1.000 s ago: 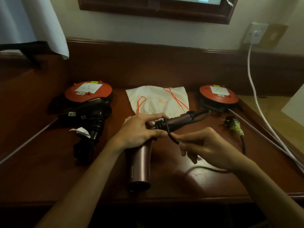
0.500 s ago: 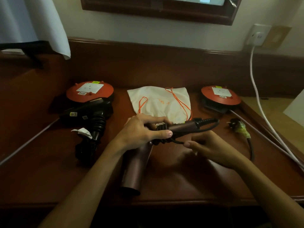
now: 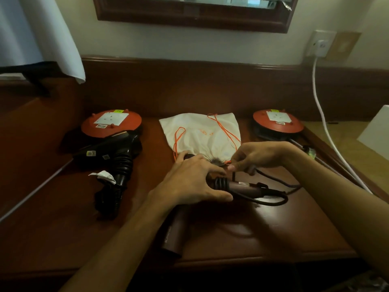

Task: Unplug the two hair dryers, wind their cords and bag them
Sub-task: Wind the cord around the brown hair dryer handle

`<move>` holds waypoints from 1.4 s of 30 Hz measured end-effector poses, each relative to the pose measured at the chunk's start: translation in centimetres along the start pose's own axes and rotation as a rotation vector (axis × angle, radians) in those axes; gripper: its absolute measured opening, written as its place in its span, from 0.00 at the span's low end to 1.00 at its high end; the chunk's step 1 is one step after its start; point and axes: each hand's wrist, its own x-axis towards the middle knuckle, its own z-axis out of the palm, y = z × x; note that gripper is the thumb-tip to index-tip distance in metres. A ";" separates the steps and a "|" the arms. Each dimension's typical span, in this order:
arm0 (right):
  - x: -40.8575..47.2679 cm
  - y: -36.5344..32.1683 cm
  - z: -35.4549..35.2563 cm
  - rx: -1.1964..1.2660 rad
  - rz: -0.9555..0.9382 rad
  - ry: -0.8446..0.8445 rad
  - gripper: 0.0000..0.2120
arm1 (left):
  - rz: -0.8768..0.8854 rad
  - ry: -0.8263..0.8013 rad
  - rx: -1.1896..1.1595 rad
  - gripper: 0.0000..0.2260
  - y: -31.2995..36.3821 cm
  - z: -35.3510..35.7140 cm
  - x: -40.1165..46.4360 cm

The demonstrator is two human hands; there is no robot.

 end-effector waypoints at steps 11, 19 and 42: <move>-3.2 -3.7 3.2 -0.222 -0.097 0.332 0.12 | -0.095 0.037 -0.010 0.23 -0.1 0.2 1.1; -5.5 -3.7 7.1 -0.022 -0.347 0.525 0.12 | -0.136 0.199 -0.426 0.17 -2.5 -0.3 0.1; -3.8 2.1 10.3 0.581 -0.427 0.340 0.16 | -0.069 0.091 -0.866 0.21 -4.1 -0.9 -0.5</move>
